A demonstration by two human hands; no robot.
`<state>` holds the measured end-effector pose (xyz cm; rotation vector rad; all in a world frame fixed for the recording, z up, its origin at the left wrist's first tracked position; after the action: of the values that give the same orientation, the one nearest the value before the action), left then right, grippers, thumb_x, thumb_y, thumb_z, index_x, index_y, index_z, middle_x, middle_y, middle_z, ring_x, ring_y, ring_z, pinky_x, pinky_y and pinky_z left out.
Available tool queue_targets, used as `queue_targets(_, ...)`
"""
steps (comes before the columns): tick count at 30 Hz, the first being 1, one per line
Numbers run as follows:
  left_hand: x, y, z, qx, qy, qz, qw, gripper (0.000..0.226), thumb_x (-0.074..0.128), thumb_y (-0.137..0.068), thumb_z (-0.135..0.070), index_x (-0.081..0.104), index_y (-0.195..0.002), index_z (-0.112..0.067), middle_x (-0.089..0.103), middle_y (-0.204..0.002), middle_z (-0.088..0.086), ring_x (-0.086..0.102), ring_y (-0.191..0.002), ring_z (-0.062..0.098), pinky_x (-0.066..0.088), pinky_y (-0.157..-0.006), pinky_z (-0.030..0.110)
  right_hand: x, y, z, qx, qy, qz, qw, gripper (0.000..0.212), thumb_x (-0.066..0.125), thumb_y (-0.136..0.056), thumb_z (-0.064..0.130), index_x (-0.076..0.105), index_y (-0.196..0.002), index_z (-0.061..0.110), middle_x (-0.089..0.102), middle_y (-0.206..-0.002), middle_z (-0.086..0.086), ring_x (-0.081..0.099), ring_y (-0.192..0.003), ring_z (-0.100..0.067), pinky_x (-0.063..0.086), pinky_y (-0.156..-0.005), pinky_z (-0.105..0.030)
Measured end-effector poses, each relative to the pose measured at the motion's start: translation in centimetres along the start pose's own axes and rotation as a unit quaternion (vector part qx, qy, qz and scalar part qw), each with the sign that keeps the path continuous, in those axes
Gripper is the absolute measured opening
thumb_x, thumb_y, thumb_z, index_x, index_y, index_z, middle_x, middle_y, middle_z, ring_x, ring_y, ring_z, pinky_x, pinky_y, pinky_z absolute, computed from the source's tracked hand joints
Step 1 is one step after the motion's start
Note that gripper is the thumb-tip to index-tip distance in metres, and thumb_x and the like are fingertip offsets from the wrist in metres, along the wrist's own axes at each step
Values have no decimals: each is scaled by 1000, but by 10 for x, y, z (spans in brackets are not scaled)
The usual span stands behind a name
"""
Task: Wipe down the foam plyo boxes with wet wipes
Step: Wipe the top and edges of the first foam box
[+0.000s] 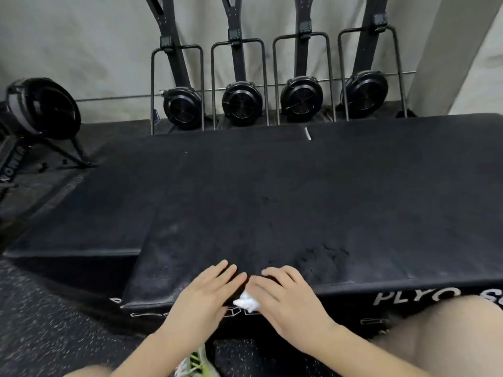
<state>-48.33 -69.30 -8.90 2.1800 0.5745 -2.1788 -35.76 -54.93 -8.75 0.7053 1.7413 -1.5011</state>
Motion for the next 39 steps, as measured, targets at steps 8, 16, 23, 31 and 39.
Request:
queue_targets(8,-24,-21,31,-101,107,-40,988,70,39,-90,-81,72,-125,-31,66,-133,-11,51,-134,7,46,-109,35,5,-8,-6,25,-6,59,998,28,49,-94,27,68,-114,25,49,-96,10,46,-82,-15,37,-79,-27)
queue_targets(16,-32,-115,107,-231,142,169,948,83,61,-84,-72,31,-156,-43,17,-168,0,2,-156,26,12,-126,45,25,-40,-42,62,-171,127,975,21,51,-100,39,66,-116,41,55,-93,19,47,-82,-3,41,-78,-18)
queue_targets(23,-19,-153,113,-206,94,316,921,109,79,-74,-64,12,-158,-48,11,-167,11,5,-152,41,21,-120,57,33,-76,-124,140,-146,115,973,21,49,-102,36,69,-98,32,53,-85,20,52,-84,-8,33,-78,-19)
queue_targets(31,-5,-166,120,-218,58,303,926,141,89,-56,-63,-1,-161,-33,33,-156,12,32,-138,32,43,-106,49,44,-83,-98,41,-197,95,975,30,65,-94,20,66,-118,38,57,-102,17,51,-86,-10,42,-82,-17)
queue_targets(39,3,-165,122,-260,58,330,906,148,90,-56,-62,-6,-161,-18,-3,-168,7,-6,-154,38,17,-119,61,61,-110,-160,132,-132,85,979,33,52,-97,36,76,-80,22,57,-78,6,48,-72,-14,44,-72,-22)
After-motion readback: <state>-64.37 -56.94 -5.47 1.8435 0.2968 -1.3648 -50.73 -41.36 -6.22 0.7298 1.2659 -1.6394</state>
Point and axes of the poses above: each hand's wrist, its own y-axis away from the middle knuckle, its own x-axis out of the palm, z = x × y, the point moved 4 cm from there along -y, towards the middle knuckle
